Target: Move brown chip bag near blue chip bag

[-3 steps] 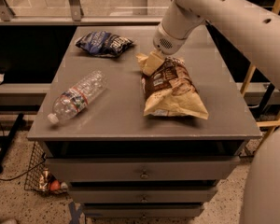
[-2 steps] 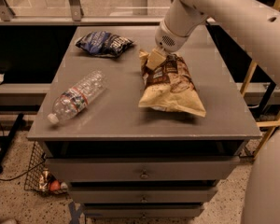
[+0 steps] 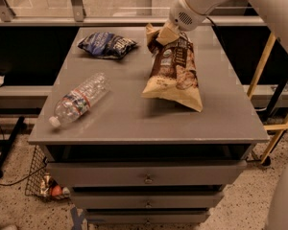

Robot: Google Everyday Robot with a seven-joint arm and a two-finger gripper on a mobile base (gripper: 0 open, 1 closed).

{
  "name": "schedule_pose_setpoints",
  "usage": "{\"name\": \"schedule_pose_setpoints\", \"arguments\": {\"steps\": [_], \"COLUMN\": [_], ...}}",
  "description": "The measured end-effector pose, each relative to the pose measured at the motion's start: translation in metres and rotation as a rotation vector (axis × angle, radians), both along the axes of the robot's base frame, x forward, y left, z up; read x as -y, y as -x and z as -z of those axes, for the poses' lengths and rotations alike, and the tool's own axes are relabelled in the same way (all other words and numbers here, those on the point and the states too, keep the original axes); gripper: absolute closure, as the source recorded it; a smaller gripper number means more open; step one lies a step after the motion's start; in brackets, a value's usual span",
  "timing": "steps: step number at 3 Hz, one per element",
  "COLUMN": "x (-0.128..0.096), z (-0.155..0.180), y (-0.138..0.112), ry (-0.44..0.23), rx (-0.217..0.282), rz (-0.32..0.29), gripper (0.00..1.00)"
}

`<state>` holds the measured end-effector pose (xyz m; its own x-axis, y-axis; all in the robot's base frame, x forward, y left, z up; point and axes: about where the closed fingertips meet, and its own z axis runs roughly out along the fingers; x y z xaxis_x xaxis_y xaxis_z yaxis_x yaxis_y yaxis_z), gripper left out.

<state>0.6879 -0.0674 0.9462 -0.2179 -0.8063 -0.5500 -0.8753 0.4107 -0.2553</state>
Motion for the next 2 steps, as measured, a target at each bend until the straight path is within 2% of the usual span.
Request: {"name": "schedule_pose_setpoints", "arguments": {"steps": [1, 2], "x": [0.000, -0.004], "z": [-0.001, -0.014], "y": [-0.003, -0.032], "ry": [0.002, 0.028], "rx": [0.006, 0.079], "rz": [-0.004, -0.046], "gripper": [1.00, 1.00]}}
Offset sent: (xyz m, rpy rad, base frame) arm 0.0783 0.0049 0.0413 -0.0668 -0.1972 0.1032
